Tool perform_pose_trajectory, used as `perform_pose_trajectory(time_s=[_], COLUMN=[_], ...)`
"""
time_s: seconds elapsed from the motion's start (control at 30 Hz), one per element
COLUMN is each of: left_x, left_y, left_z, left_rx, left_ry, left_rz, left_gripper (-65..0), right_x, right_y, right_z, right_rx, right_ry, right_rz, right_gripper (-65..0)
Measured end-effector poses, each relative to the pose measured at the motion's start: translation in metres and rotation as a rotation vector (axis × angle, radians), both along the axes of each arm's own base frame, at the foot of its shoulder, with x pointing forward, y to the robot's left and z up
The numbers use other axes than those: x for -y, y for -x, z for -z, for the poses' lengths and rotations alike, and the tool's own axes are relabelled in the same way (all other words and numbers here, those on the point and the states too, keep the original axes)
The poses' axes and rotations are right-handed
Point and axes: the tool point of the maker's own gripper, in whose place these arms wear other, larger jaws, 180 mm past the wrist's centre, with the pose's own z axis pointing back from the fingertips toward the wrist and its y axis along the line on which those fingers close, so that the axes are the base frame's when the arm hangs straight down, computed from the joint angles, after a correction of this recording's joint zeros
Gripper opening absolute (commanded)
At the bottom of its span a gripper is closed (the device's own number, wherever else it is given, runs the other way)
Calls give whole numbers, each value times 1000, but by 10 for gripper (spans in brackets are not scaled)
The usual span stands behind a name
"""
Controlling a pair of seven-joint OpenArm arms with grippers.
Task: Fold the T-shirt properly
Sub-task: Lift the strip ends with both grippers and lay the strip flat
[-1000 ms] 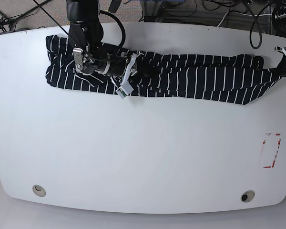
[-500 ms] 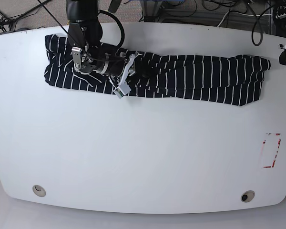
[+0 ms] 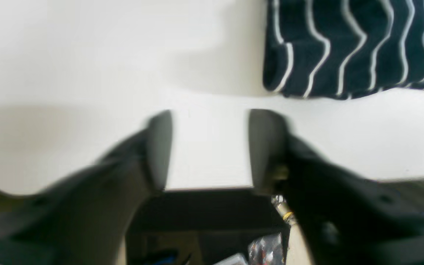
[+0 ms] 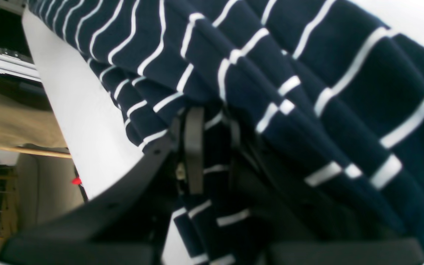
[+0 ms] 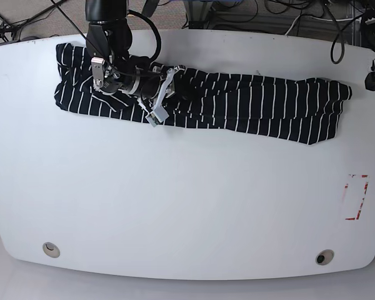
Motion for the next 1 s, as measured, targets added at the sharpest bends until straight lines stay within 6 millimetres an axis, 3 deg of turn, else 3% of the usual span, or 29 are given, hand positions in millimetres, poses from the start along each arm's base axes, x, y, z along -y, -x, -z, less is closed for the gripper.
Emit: perform_pose_trajectory(time_s=[0.17, 0.37, 0.5, 0.67, 0.9, 1.0], left_x=[5, 23, 33, 46, 78, 79], left_y=[-26, -47, -57, -52, -71, -66], left_z=[-12, -7, 17, 46, 55, 68], left_rx=[89, 106, 82, 14, 47, 20], left_ry=[22, 70, 179, 270, 320, 350], left_rz=[-6, 30, 4, -12, 57, 37], left_gripper=[-225, -224, -226, -228, -228, -225], right_x=[0, 1, 1, 1, 1, 1], right_y=[1, 1, 1, 0, 0, 1], right_z=[0, 0, 0, 0, 0, 0], right_rx=[1, 2, 1, 2, 2, 2], right_ry=[7, 7, 7, 6, 7, 7], right_rz=[-3, -2, -2, -1, -2, -1], right_gripper=[-556, -556, -556, -558, -560, -560])
